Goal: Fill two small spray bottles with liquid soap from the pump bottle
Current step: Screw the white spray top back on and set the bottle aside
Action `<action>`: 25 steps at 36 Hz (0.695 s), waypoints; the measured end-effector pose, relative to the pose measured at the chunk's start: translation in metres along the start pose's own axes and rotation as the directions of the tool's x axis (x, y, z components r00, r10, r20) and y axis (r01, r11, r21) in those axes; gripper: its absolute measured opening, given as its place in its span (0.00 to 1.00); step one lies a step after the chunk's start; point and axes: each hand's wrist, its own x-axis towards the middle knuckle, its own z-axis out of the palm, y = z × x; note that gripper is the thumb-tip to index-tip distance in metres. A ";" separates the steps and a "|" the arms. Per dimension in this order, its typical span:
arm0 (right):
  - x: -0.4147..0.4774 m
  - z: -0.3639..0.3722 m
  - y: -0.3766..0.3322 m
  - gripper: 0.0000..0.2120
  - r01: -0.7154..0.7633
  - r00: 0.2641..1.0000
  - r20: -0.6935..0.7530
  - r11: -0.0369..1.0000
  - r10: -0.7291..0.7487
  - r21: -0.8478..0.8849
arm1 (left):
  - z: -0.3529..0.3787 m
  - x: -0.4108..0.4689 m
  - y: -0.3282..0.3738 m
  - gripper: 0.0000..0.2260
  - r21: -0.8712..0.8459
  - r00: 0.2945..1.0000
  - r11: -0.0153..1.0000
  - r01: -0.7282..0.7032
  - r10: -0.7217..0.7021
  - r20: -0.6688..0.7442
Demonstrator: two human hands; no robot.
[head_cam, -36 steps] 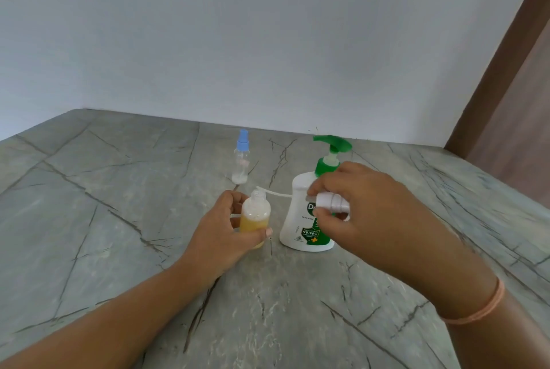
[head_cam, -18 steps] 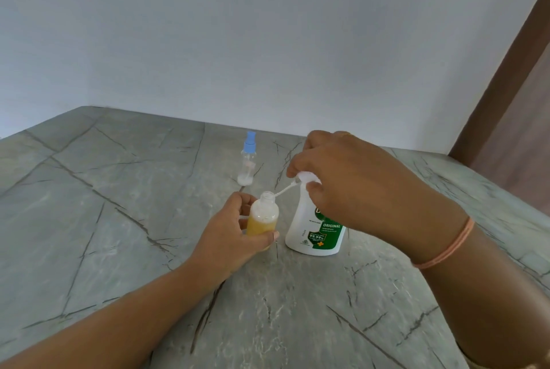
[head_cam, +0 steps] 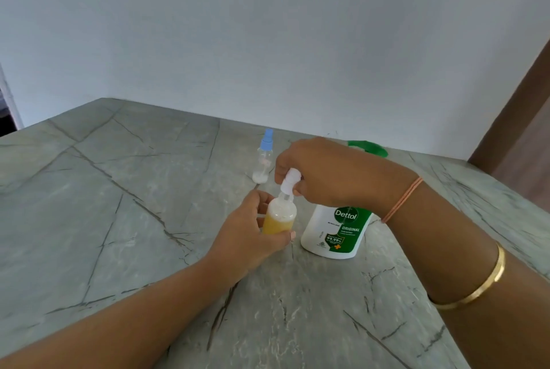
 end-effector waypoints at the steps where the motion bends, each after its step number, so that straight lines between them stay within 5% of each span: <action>1: 0.001 0.001 0.000 0.15 0.000 1.000 0.002 1.000 0.000 0.005 | 0.000 0.000 0.000 0.21 -0.004 1.000 1.000 0.001 -0.001 -0.001; 23: 0.013 0.017 -0.002 0.09 -0.068 0.998 0.007 0.997 0.068 0.024 | 0.001 0.004 -0.004 0.20 -0.033 0.999 0.999 0.043 -0.044 -0.004; 25: 0.014 0.015 -0.004 0.14 -0.101 0.995 -0.004 0.995 0.101 0.021 | 0.000 0.003 -0.004 0.21 -0.037 0.999 0.998 0.045 -0.045 -0.004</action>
